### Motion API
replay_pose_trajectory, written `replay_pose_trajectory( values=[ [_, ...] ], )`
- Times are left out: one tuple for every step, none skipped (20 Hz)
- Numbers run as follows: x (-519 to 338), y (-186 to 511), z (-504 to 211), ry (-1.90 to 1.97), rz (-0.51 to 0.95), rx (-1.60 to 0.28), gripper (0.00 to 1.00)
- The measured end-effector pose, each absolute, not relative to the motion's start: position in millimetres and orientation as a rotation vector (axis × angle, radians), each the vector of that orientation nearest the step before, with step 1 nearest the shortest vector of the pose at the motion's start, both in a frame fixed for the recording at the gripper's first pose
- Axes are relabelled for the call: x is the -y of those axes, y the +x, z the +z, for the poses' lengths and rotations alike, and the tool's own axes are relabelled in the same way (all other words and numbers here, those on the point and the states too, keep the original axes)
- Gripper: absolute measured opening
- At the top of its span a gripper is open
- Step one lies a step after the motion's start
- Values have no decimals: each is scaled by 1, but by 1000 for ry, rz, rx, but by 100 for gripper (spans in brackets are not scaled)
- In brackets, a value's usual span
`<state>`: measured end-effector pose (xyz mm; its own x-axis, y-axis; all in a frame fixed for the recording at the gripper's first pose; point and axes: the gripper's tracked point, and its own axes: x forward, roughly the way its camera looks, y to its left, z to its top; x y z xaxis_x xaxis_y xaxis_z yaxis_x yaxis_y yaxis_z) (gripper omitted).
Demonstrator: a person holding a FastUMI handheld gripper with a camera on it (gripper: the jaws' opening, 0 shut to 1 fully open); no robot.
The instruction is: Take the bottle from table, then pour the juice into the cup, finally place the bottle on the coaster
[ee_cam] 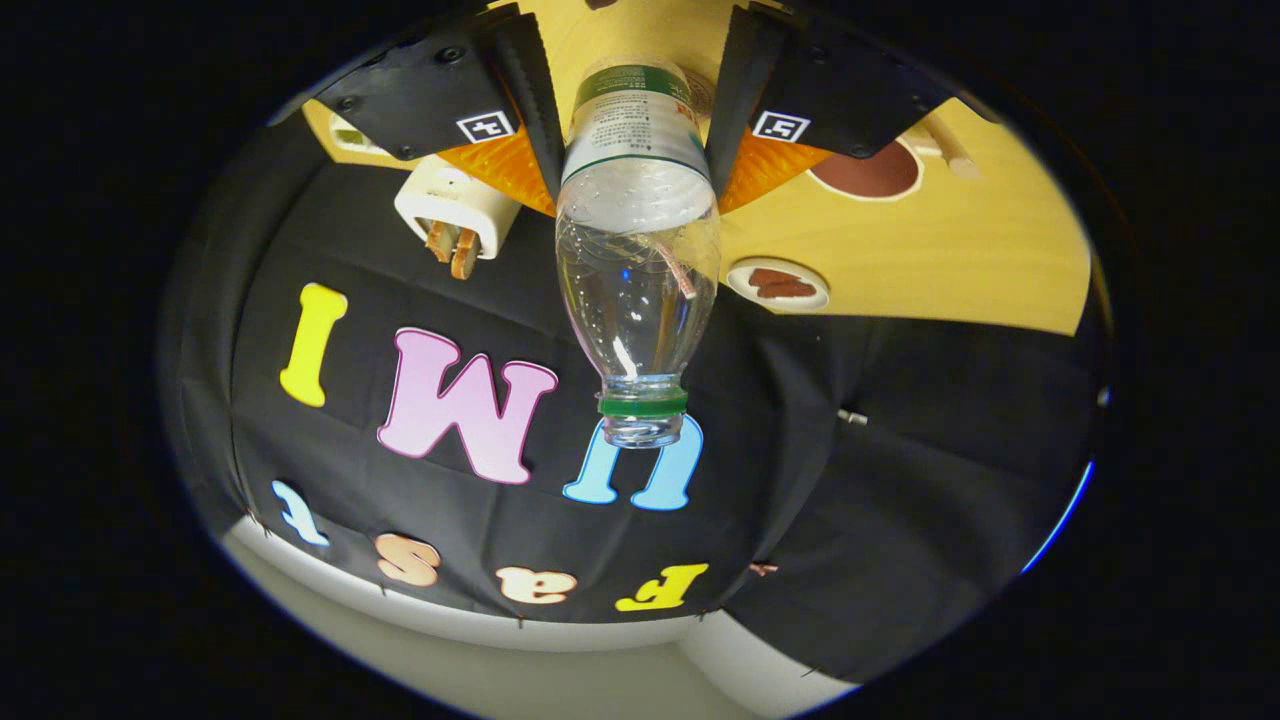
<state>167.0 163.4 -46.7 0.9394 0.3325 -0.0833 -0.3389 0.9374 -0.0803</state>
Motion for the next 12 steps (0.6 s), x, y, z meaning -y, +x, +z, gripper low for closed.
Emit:
replay_pose_trajectory(
  values=[
    [-164, 172, -48, -35, 349, -74, 71],
    [-161, 178, -49, -2, 344, -75, 71],
    [-159, 184, -51, 12, 335, -67, 71],
    [-158, 188, -53, 8, 327, -57, 71],
    [-156, 194, -57, -1, 315, -51, 71],
    [-152, 197, -63, -8, 309, -51, 72],
    [-150, 201, -68, -5, 303, -55, 72],
    [-150, 204, -72, 5, 301, -61, 72],
    [-151, 208, -76, 15, 301, -69, 73],
    [-151, 210, -82, 20, 295, -78, 73],
    [-149, 213, -87, 21, 290, -89, 73],
    [-148, 215, -93, 26, 286, -99, 73]
  ],
)
